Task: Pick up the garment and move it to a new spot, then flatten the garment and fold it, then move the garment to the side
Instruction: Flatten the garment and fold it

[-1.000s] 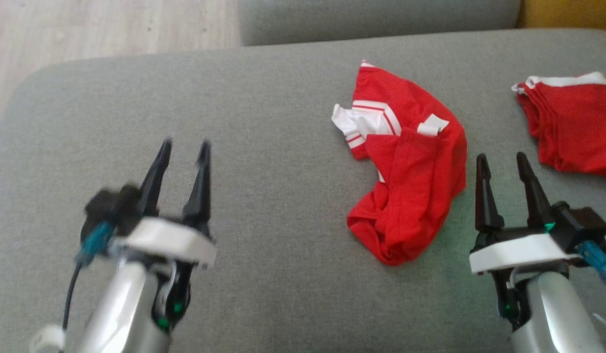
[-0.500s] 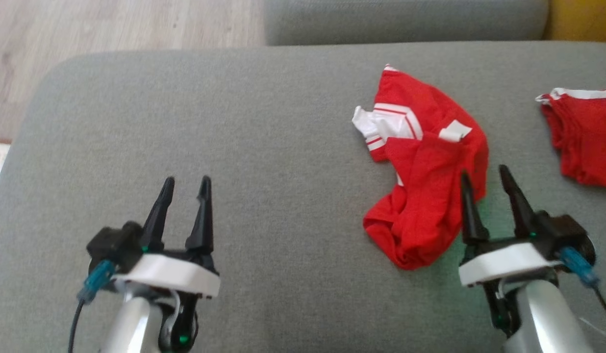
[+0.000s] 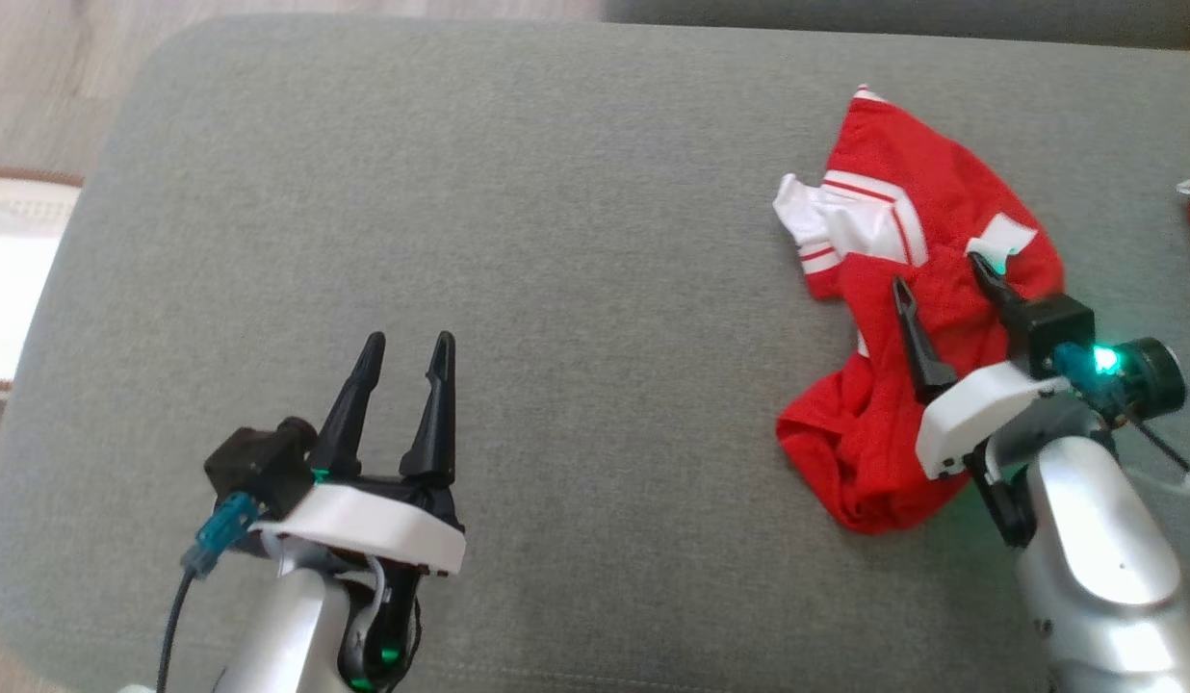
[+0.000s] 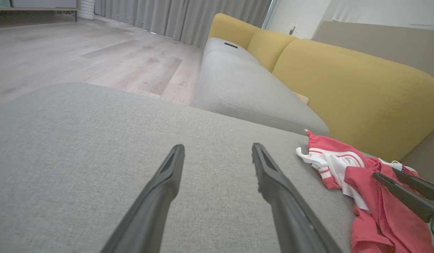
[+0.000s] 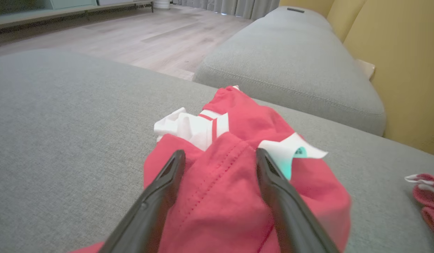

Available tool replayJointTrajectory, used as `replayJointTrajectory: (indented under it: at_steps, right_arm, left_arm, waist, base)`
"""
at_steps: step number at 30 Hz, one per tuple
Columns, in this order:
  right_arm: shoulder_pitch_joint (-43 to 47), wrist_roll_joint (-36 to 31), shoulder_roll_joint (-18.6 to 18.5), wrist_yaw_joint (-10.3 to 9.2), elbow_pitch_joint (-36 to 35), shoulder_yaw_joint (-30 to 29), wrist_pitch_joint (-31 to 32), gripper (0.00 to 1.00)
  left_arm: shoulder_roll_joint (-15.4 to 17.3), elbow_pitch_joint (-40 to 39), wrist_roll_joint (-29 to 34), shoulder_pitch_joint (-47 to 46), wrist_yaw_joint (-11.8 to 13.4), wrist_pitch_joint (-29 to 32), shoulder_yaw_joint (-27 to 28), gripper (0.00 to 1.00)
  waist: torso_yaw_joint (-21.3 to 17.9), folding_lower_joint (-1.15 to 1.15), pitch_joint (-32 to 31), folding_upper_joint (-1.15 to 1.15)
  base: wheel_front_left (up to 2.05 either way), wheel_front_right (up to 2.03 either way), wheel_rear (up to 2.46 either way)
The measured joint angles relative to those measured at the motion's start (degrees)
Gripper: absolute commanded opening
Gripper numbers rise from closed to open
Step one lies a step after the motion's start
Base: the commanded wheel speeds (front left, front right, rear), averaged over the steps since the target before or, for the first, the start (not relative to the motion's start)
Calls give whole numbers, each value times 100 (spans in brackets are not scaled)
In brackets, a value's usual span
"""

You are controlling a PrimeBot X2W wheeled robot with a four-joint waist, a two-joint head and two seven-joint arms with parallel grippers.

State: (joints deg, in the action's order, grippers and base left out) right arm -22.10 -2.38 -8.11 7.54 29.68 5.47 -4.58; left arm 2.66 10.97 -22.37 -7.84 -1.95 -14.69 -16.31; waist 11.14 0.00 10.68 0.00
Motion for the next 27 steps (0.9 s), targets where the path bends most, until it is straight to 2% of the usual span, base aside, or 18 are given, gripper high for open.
replayJointTrajectory:
  at_steps: [2,4,13,19,23,27]
  right_arm:
    - [-101,0,-104,0,176,77,130,100]
    - [-152,125,-157,0,283,257,215,0]
    - [-371,519,-224,0,192,337,-13,0]
    - [-1457,548,-396,0,18,378,-211,0]
    - [-2229,693,-346,0,-145,914,-344,0]
    - [-2557,1007,-144,0,-188,1884,-389,0]
  left_arm:
    - [2,7,-26,-15,27,0,-5,100]
    - [1,20,-57,-52,43,0,-15,100]
    - [1,35,-81,-72,79,0,-96,100]
    - [0,42,-158,-72,94,0,-141,100]
    - [1,40,-209,-68,102,0,-136,100]
    - [0,36,-211,-58,104,0,-140,100]
  waist:
    - [83,0,37,0]
    - [141,0,59,0]
    - [190,0,-29,0]
    - [227,0,-151,0]
    - [310,0,-230,0]
    - [420,0,-289,0]
  base:
    - [0,0,0]
    - [0,0,0]
    - [0,0,0]
    - [0,0,0]
    - [0,0,0]
    - [0,0,0]
